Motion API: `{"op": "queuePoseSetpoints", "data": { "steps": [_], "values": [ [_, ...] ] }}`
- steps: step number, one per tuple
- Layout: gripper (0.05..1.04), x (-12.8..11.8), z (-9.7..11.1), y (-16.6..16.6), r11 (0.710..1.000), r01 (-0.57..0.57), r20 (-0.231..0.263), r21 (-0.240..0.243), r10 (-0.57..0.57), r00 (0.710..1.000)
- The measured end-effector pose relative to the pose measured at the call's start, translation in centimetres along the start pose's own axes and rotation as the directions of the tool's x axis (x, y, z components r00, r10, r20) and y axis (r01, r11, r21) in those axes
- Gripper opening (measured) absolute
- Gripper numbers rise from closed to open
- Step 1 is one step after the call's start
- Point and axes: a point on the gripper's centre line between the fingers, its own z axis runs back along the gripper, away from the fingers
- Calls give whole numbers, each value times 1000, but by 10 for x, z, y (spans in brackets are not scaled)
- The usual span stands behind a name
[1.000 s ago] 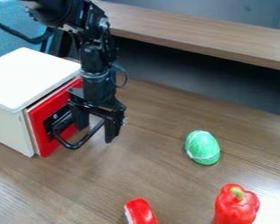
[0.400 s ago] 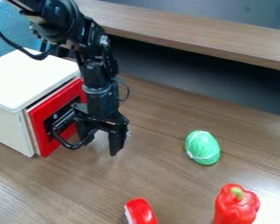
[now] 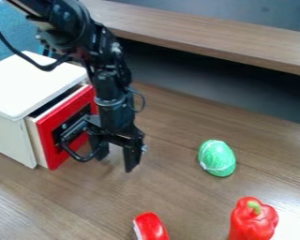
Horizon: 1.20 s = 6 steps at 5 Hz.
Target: Opened the drawer
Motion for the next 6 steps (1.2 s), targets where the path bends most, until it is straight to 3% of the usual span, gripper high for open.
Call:
{"op": "queuePoseSetpoints", "data": {
  "steps": [3,6],
  "values": [
    [998,1,-6,-50,992,122,-8,-41,-123,992],
    [998,-2,-8,-57,989,146,-12,-23,-146,989]
  ]
}}
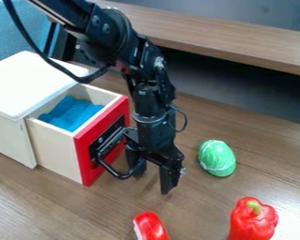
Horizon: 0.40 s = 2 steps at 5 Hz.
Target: Opened the drawer
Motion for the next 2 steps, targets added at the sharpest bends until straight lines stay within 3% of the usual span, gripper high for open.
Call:
{"op": "queuePoseSetpoints", "data": {
  "steps": [2],
  "values": [
    [998,-3,0,-7,1000,27,-12,-3,-27,1000]
  ]
}}
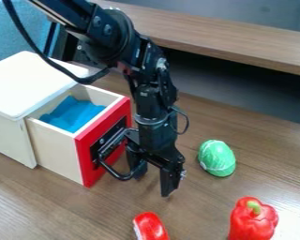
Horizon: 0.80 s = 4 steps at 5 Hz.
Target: Opened the drawer
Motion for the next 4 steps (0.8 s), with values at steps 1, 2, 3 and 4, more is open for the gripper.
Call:
{"op": "queuePoseSetpoints", "data": {
  "steps": [1,2,3,4],
  "values": [
    [998,1,0,-2,1000,5,6,4,-5,1000],
    [998,1,3,-2,1000,-1,13,7,1,1000],
    [998,1,11,0,1000,-12,30,23,12,999],
    [998,-1,28,14,997,-71,59,36,69,996]
  ]
}}
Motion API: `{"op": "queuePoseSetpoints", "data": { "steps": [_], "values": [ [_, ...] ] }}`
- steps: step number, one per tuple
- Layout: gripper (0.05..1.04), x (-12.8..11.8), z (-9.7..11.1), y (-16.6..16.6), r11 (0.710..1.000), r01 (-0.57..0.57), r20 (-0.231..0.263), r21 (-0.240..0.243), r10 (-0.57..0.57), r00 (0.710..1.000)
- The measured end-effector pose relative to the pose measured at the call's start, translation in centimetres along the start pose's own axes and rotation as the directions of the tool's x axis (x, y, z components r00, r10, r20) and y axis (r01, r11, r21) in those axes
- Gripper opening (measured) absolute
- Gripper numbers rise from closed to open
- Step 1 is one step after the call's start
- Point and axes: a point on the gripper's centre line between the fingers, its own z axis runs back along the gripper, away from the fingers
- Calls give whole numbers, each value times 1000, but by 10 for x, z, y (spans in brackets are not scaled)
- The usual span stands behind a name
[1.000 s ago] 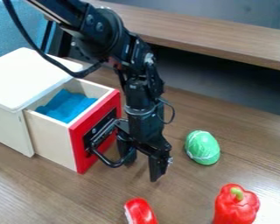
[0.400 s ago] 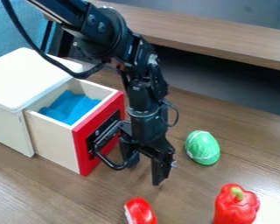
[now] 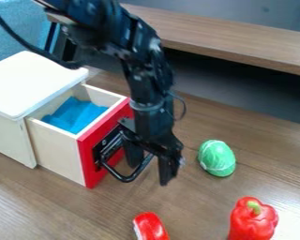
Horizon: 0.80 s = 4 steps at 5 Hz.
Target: Opened the drawer
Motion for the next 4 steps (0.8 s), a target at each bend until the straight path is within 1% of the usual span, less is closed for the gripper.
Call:
{"op": "queuePoseSetpoints", "data": {
  "steps": [1,2,3,4],
  "values": [
    [998,0,15,4,1000,-16,29,4,16,999],
    [998,1,38,2,1000,-20,83,3,19,996],
    [998,-4,61,-1,1000,-19,146,-20,22,989],
    [998,-12,82,-2,999,4,198,-47,5,980]
  ]
}}
